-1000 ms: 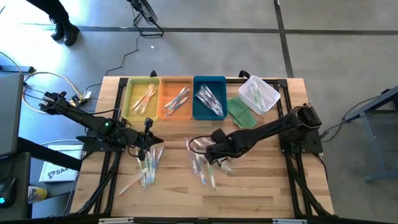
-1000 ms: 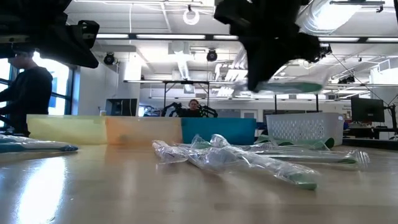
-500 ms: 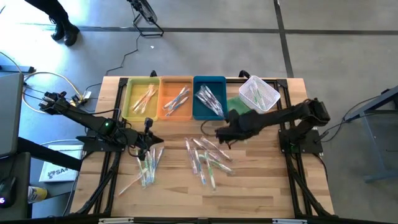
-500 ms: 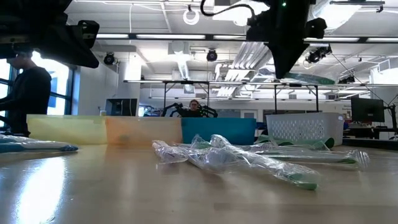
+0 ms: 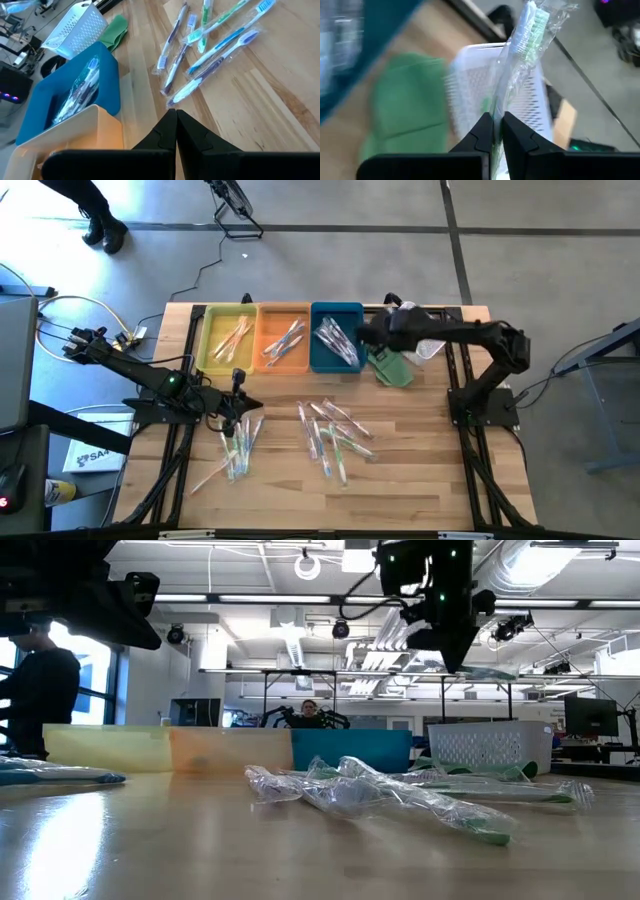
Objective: Pick & Place Toothbrushes
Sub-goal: Put the green toothbrush into the white bin
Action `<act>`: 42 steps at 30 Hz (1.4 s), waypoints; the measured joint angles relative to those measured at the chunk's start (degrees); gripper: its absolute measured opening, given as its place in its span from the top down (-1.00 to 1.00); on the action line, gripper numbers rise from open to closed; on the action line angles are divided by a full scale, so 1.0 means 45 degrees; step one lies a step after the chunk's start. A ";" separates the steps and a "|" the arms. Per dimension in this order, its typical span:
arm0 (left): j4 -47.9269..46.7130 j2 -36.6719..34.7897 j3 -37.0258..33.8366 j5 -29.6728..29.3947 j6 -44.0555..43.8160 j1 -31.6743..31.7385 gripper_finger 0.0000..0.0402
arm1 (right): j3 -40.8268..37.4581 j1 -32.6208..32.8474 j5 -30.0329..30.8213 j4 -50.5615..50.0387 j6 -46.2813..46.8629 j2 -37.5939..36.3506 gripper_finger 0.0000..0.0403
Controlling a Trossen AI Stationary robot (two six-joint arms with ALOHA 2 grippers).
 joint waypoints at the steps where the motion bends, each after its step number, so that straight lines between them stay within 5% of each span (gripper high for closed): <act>1: 0.0000 0.0000 -0.0004 0.0000 0.0090 0.0000 0.98 | 0.0000 -0.0386 0.0130 0.0055 -0.0199 0.0000 0.93; 10: 0.0000 0.0002 -0.0004 0.0000 0.0227 0.0000 0.98 | -0.0134 -0.2681 0.0744 0.1712 -0.1195 0.0000 0.93; 20: 0.0000 0.0000 -0.0004 0.0000 0.0229 0.0000 0.98 | -0.3264 -0.3667 0.1251 0.5783 -0.2033 0.0000 0.93; 28: 0.0000 0.0002 -0.0003 -0.0442 0.0236 0.0000 0.98 | -0.4735 -0.4207 0.1221 0.6928 -0.2016 0.0000 0.92; 42: 0.0000 0.0001 -0.0004 -0.0457 0.0236 0.0000 0.98 | -0.4589 -0.4150 0.0792 0.6816 -0.2228 0.0000 0.24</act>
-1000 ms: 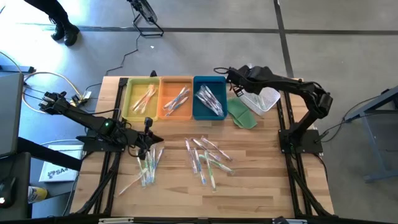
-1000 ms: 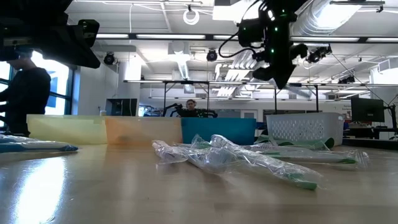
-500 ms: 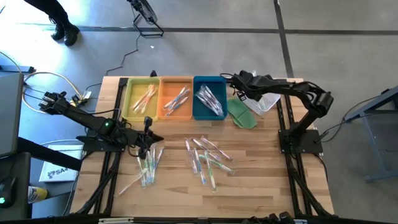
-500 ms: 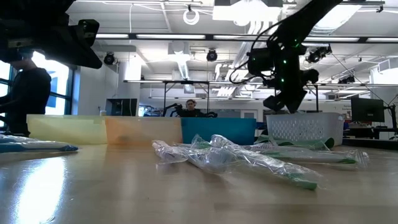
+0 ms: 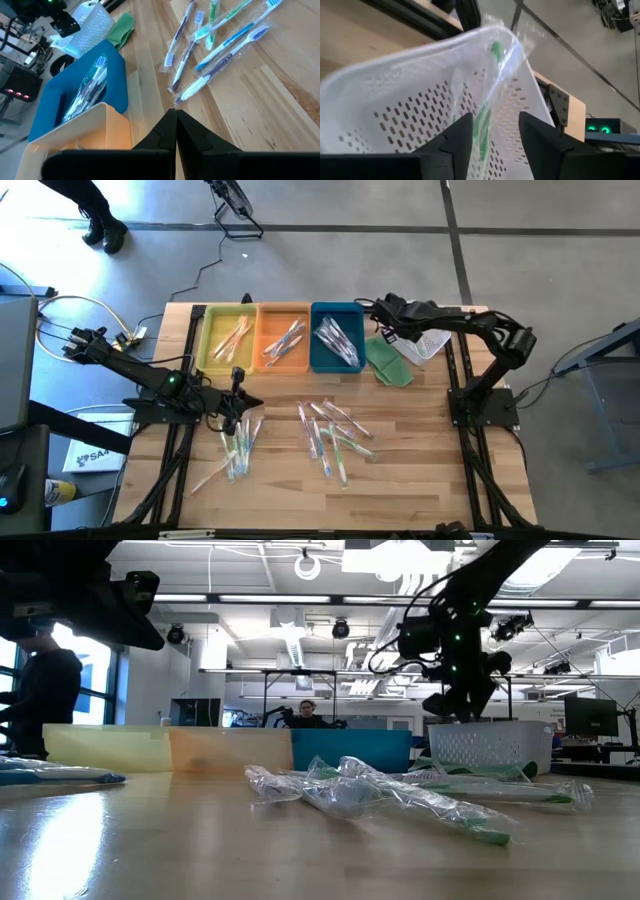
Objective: Pick & Place Toothbrushes
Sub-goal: Put the green toothbrush into the white bin
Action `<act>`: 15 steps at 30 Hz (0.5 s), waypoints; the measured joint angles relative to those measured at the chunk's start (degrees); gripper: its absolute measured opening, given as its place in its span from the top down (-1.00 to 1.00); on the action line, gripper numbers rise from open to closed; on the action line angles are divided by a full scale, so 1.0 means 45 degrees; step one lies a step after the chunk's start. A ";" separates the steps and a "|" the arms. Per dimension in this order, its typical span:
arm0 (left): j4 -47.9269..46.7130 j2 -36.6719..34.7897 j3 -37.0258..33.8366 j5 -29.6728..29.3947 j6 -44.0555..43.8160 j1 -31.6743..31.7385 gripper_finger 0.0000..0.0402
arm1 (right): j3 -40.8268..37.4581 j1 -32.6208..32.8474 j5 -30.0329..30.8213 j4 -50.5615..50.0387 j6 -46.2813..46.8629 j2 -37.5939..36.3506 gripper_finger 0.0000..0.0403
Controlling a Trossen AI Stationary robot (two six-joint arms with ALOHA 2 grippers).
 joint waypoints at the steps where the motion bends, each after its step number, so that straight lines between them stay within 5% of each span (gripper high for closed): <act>1: 0.0000 0.0000 0.0000 0.0001 0.0000 0.0000 0.98 | 0.0132 0.0081 0.0008 -0.0062 -0.0058 0.0000 0.25; 7: 0.0000 0.0001 0.0002 -0.0004 0.0319 -0.0001 0.98 | 0.1675 0.0981 -0.0503 -0.0660 -0.0662 0.0000 0.44; 15: 0.0000 -0.0001 0.0002 -0.0001 0.0330 0.0000 0.98 | 0.3325 0.2637 -0.5032 -0.0506 0.0179 0.0000 0.68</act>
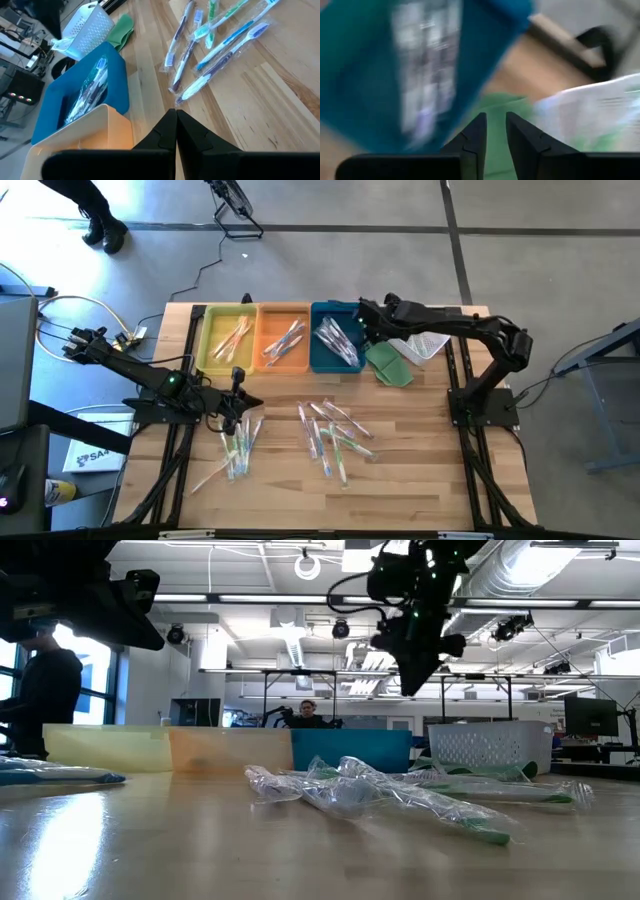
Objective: Pick & Place Toothbrushes
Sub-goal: Put the green toothbrush into the white bin
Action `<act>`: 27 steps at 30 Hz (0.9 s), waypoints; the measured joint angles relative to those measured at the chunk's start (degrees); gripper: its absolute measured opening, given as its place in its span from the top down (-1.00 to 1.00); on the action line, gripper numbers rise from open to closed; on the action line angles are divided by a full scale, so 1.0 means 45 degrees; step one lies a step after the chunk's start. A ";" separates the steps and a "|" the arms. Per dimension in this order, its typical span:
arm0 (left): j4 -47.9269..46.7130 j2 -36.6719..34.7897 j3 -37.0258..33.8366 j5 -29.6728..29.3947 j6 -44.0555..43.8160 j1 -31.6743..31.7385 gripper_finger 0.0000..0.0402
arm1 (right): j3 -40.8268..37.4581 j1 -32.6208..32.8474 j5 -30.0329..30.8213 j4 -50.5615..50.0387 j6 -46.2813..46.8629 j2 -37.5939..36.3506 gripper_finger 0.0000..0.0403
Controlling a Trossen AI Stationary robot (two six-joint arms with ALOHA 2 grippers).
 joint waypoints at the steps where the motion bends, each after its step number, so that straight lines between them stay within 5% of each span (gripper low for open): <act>1: 0.0000 0.0001 0.0000 -0.0003 0.0000 -0.0002 0.98 | 0.0026 0.0217 -0.0601 0.0085 0.0212 0.0000 0.69; 7: 0.0000 0.0001 0.0003 -0.0003 -0.0005 -0.0001 0.98 | 0.0027 0.1554 -0.3852 0.0366 0.1793 0.0000 0.72; 13: 0.0000 0.0000 -0.0002 -0.0003 -0.0005 -0.0004 0.98 | 0.0026 0.3267 -0.5156 0.1205 0.3355 0.0000 0.72; 27: 0.0000 0.0004 -0.0002 0.0002 -0.0005 -0.0004 0.98 | 0.0026 0.7235 -0.2909 0.2310 0.7183 0.0000 0.98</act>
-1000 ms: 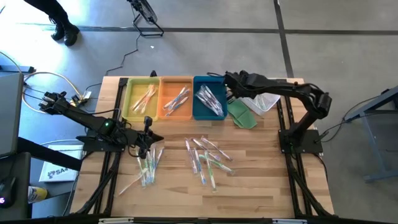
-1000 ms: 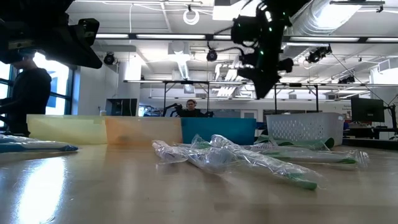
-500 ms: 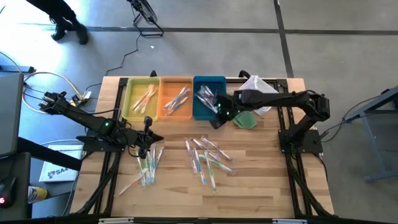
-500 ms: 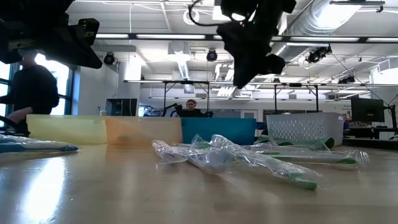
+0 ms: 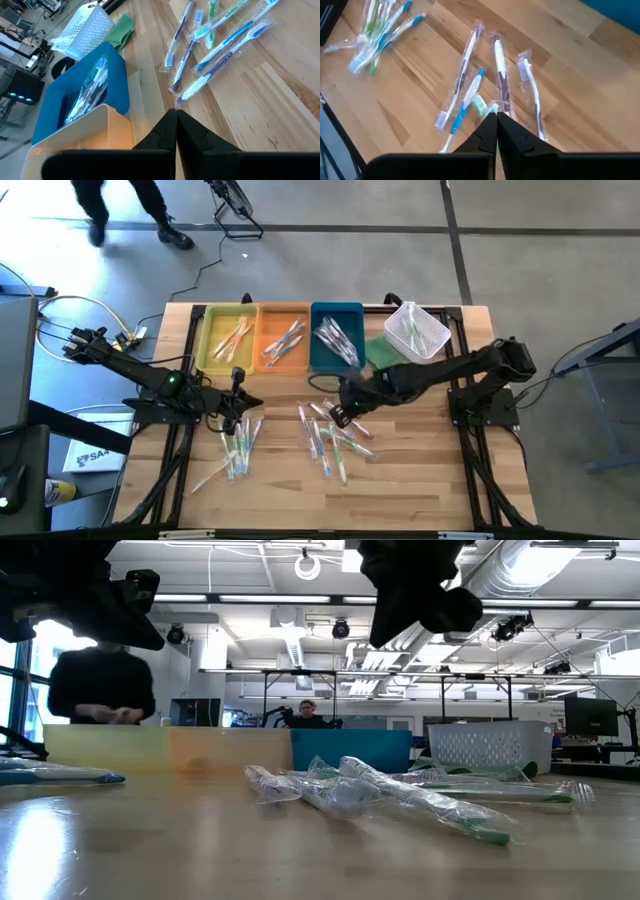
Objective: Pick & Place Toothbrushes
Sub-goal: Put the green toothbrush into the white bin
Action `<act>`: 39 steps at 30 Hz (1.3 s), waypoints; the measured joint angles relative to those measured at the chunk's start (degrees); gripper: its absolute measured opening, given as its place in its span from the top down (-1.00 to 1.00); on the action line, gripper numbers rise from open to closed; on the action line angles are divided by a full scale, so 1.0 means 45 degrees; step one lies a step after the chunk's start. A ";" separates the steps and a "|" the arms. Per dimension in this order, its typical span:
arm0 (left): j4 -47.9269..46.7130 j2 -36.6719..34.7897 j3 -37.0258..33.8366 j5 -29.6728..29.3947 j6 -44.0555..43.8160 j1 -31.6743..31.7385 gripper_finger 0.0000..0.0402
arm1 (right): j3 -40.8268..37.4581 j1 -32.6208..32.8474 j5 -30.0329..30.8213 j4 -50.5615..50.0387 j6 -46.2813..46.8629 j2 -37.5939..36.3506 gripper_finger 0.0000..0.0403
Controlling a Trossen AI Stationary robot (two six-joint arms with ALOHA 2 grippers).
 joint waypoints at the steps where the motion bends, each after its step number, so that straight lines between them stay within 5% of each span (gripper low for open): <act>1: 0.0000 -0.0002 0.0000 0.0000 0.0000 0.0004 0.98 | 0.0000 0.0147 0.0139 0.0000 0.0242 0.0000 0.98; 15: 0.0005 -0.0001 0.0000 -0.0007 -0.0003 0.0002 0.98 | 0.0031 0.0799 0.0813 -0.0384 0.1527 0.0002 0.98; 27: 0.0005 0.0001 0.0004 -0.0068 0.0000 0.0004 0.98 | 0.2220 0.1567 0.1378 -0.1681 0.1652 0.1118 0.99; 39: 0.0005 0.0001 0.0000 -0.0083 0.0000 0.0003 0.98 | 0.2715 0.2281 -0.1062 -0.1966 0.3850 0.3127 0.99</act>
